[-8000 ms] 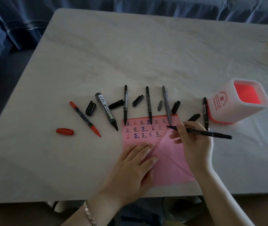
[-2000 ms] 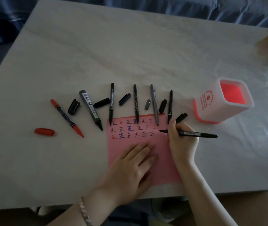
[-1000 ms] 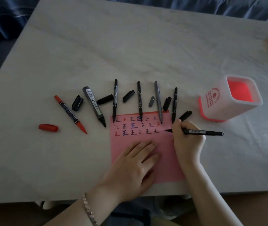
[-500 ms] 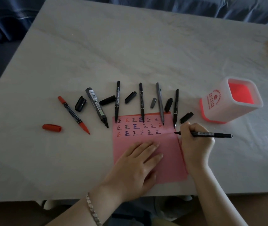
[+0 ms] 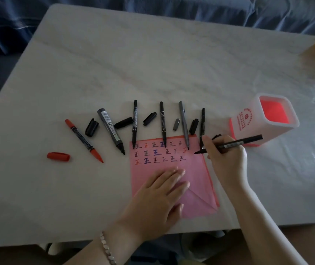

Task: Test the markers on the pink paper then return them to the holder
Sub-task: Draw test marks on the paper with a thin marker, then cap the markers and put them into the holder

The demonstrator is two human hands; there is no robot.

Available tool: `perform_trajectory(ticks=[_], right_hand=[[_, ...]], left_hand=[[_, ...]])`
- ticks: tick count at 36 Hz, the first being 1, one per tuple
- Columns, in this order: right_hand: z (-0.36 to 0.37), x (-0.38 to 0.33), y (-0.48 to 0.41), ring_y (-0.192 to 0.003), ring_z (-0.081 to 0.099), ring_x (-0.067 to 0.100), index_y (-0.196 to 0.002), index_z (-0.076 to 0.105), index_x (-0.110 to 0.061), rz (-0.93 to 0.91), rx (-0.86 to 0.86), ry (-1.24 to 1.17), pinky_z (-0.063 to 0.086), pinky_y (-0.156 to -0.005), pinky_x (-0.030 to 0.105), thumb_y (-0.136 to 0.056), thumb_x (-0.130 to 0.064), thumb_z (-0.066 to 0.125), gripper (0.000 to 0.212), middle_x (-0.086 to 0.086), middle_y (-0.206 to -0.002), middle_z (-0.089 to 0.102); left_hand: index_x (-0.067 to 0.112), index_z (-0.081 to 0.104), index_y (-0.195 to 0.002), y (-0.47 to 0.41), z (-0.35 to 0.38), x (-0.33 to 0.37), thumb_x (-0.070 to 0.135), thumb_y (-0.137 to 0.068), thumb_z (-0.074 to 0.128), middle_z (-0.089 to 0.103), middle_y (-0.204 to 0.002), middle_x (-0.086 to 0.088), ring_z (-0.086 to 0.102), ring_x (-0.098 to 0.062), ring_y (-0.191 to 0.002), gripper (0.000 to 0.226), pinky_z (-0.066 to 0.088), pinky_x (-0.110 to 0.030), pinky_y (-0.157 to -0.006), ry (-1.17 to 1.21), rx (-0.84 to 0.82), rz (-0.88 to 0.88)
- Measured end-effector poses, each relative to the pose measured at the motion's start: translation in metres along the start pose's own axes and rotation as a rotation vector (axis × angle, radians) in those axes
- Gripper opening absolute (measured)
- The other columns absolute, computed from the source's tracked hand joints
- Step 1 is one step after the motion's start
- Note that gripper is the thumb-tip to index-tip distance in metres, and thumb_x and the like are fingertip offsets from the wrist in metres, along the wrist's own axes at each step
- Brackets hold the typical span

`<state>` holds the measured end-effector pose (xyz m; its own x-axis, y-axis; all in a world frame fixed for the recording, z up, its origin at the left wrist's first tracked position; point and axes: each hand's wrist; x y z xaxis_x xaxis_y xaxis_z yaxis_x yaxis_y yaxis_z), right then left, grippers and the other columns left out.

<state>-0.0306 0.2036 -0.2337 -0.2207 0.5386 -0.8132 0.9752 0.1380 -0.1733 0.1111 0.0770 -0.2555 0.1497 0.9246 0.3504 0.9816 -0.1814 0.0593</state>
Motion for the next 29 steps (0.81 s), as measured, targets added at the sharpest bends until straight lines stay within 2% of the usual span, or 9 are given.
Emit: perform_trajectory(ticks=[5,8,11,14,17,19,23,26,29], right_hand=[[-0.015,0.001,0.003,-0.056,0.056,0.006,-0.063,0.055,-0.024,0.057,0.008,-0.075,0.045,-0.058,0.024,-0.089,-0.025,0.051,0.026,-0.004,-0.057,0.059],[-0.032,0.0,0.001,-0.054,0.054,0.009,-0.063,0.056,-0.018,0.106,0.021,-0.079,0.045,-0.058,0.028,-0.091,-0.026,0.048,0.031,0.0,-0.058,0.059],[-0.053,-0.005,-0.005,-0.051,0.052,0.018,-0.057,0.057,-0.005,0.188,-0.012,0.004,0.04,-0.052,0.03,-0.09,-0.032,0.049,0.043,0.004,-0.055,0.057],[-0.069,-0.003,-0.015,-0.047,0.049,0.018,-0.055,0.057,-0.005,0.274,-0.187,0.169,0.035,-0.046,0.026,-0.087,-0.037,0.053,0.045,0.003,-0.051,0.055],[-0.074,0.006,-0.021,-0.056,0.055,0.023,-0.064,0.06,-0.005,0.333,-0.333,0.275,0.044,-0.055,0.031,-0.083,-0.041,0.056,0.04,0.006,-0.061,0.062],[-0.075,0.008,-0.023,-0.06,0.057,0.024,-0.069,0.061,-0.002,0.339,-0.355,0.312,0.045,-0.058,0.033,-0.082,-0.042,0.056,0.042,0.01,-0.068,0.065],[-0.078,0.004,-0.025,-0.052,0.049,0.018,-0.065,0.061,-0.001,0.308,-0.325,0.336,0.037,-0.05,0.027,-0.083,-0.043,0.054,0.046,0.007,-0.059,0.061],[-0.085,0.001,-0.025,-0.047,0.049,0.016,-0.058,0.062,-0.008,0.291,-0.288,0.335,0.037,-0.047,0.026,-0.084,-0.044,0.053,0.045,-0.001,-0.052,0.057],[-0.093,-0.001,-0.023,-0.045,0.047,0.013,-0.059,0.062,-0.008,0.269,-0.258,0.294,0.036,-0.047,0.025,-0.083,-0.044,0.054,0.044,-0.004,-0.049,0.055]], left_hand=[[0.029,0.046,-0.123,-0.003,-0.013,0.005,0.044,-0.085,0.034,0.054,-0.124,0.004,0.038,-0.016,-0.117,0.042,0.043,-0.035,-0.096,0.031,-0.078,-0.075],[0.026,0.018,-0.142,-0.009,-0.025,0.011,0.039,-0.096,0.024,0.016,-0.148,0.001,0.009,-0.022,-0.136,0.048,0.01,-0.037,-0.113,-0.006,-0.174,-0.037],[0.025,0.008,-0.144,-0.015,-0.032,0.015,0.037,-0.099,0.025,0.003,-0.15,0.001,0.0,-0.023,-0.138,0.05,0.006,-0.04,-0.114,-0.077,-0.275,-0.02],[0.024,0.016,-0.141,-0.019,-0.04,0.015,0.036,-0.098,0.028,0.01,-0.148,0.001,0.007,-0.023,-0.137,0.047,0.012,-0.04,-0.113,-0.092,-0.3,-0.019],[0.019,0.039,-0.128,-0.027,-0.043,0.014,0.032,-0.098,0.029,0.035,-0.132,0.0,0.03,-0.017,-0.122,0.035,0.024,-0.034,-0.107,-0.066,-0.218,-0.009],[0.017,0.053,-0.113,-0.036,-0.043,0.014,0.028,-0.095,0.034,0.05,-0.113,0.003,0.043,-0.013,-0.105,0.028,0.034,-0.03,-0.098,-0.006,-0.106,-0.012],[0.017,0.067,-0.081,-0.072,-0.039,0.017,0.017,-0.071,0.072,0.064,-0.077,0.005,0.061,-0.013,-0.073,0.011,0.05,-0.026,-0.069,0.05,0.211,-0.035],[0.012,0.067,-0.087,-0.108,-0.046,0.027,0.018,-0.073,0.073,0.066,-0.084,-0.001,0.061,-0.022,-0.083,0.016,0.048,-0.033,-0.074,0.05,0.275,-0.084],[0.008,0.063,-0.105,-0.141,-0.047,0.034,0.029,-0.085,0.06,0.061,-0.108,-0.007,0.048,-0.029,-0.107,0.028,0.037,-0.039,-0.09,-0.001,0.227,-0.133]])
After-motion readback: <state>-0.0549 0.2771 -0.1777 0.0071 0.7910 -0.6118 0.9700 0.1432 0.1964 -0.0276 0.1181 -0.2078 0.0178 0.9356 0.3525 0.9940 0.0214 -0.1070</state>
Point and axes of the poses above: each hand's wrist, its own y-axis away from the middle knuckle, its own z-axis out of the palm, x = y × z
